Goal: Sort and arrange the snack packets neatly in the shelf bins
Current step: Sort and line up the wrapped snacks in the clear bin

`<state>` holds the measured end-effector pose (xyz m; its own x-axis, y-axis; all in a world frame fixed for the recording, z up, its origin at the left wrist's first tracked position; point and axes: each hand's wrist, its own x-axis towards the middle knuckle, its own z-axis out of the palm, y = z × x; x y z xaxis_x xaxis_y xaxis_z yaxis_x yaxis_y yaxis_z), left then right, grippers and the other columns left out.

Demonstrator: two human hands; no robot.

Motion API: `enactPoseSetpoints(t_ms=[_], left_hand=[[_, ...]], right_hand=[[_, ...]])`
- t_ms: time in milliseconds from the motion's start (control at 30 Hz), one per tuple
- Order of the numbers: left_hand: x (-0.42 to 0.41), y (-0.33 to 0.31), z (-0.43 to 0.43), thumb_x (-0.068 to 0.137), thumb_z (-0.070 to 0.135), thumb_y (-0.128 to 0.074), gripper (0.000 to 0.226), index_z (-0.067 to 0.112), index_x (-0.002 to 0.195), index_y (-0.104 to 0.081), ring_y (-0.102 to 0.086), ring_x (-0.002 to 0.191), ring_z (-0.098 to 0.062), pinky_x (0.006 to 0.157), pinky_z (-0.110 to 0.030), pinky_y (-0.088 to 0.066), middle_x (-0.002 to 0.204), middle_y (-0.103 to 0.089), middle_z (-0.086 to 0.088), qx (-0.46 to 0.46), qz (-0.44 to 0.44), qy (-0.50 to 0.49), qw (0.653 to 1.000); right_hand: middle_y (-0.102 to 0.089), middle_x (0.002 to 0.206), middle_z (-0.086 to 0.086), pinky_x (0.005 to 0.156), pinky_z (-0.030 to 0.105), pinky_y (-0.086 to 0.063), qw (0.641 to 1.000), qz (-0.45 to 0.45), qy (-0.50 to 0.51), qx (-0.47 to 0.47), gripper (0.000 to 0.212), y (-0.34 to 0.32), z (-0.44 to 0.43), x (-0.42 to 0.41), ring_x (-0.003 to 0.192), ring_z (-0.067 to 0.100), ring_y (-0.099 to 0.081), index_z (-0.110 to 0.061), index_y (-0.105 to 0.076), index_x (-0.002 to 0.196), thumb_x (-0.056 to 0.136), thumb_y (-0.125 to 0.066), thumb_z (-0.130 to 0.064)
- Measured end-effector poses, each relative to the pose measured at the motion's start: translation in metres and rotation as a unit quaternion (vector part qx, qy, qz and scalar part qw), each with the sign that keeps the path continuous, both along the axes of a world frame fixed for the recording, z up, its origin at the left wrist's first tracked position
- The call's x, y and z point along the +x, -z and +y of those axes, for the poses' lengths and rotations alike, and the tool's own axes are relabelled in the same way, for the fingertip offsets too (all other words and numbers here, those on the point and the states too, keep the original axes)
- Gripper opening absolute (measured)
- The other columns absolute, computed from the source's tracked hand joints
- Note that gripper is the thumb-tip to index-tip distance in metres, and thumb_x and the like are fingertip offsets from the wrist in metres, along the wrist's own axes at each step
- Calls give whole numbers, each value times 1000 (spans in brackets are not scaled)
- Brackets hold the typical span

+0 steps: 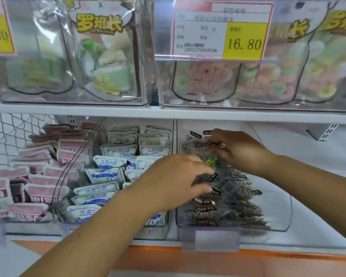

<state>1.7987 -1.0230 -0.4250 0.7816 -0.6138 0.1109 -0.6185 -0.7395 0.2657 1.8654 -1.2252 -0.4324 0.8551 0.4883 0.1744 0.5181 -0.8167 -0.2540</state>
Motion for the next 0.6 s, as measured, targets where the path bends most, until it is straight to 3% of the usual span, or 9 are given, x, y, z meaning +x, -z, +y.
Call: enactPoseSetpoints(t_ms=[100, 200, 300, 367, 500, 600], left_hand=[[15, 0, -19, 91, 50, -56, 40, 33, 127, -58, -57, 109, -18, 87, -34, -48, 120, -62, 7, 158, 1, 22, 987], [23, 0, -22, 93, 45, -55, 26, 34, 113, -66, -60, 93, -14, 71, -29, -43, 99, -69, 10, 218, -4, 31, 976], [23, 0, -14, 92, 42, -57, 21, 37, 108, -69, -54, 75, -5, 66, -25, -39, 88, -69, 16, 211, 18, 28, 977], [22, 1, -7, 92, 43, -57, 22, 39, 110, -68, -55, 79, -3, 72, -25, -44, 95, -70, 19, 195, 25, 29, 980], [22, 5, 2, 92, 45, -56, 24, 41, 113, -66, -61, 89, -6, 79, -31, -50, 101, -70, 19, 172, 48, 42, 983], [20, 9, 7, 92, 52, -52, 29, 39, 115, -65, -62, 91, -9, 79, -33, -51, 100, -69, 15, 168, 47, 66, 982]], right_hand=[[-52, 88, -2, 67, 34, -39, 996, 23, -50, -67, 6, -1, -5, 2, 80, 21, -51, -14, -54, 100, 95, -53, -18], [-45, 89, -2, 62, 30, -35, 987, 48, -76, -136, 10, 1, -6, 4, 80, 16, -48, -19, -48, 96, 91, -57, -20], [-50, 96, -3, 70, 28, -43, 986, 86, -80, -121, 43, -1, -5, 3, 92, 11, -44, -29, -44, 126, 87, -61, -27], [-54, 103, -7, 79, 36, -47, 981, 73, -102, -147, 69, 2, 1, 2, 102, 13, -38, -35, -30, 141, 82, -65, -33], [-55, 127, 6, 83, 37, -52, 967, 86, -81, -225, 106, 12, 16, 7, 105, 23, -54, -28, -13, 147, 68, -82, -44], [-50, 133, 14, 74, 33, -52, 969, 83, -65, -223, 112, 21, 22, 7, 100, 27, -59, -24, -6, 148, 68, -84, -36]])
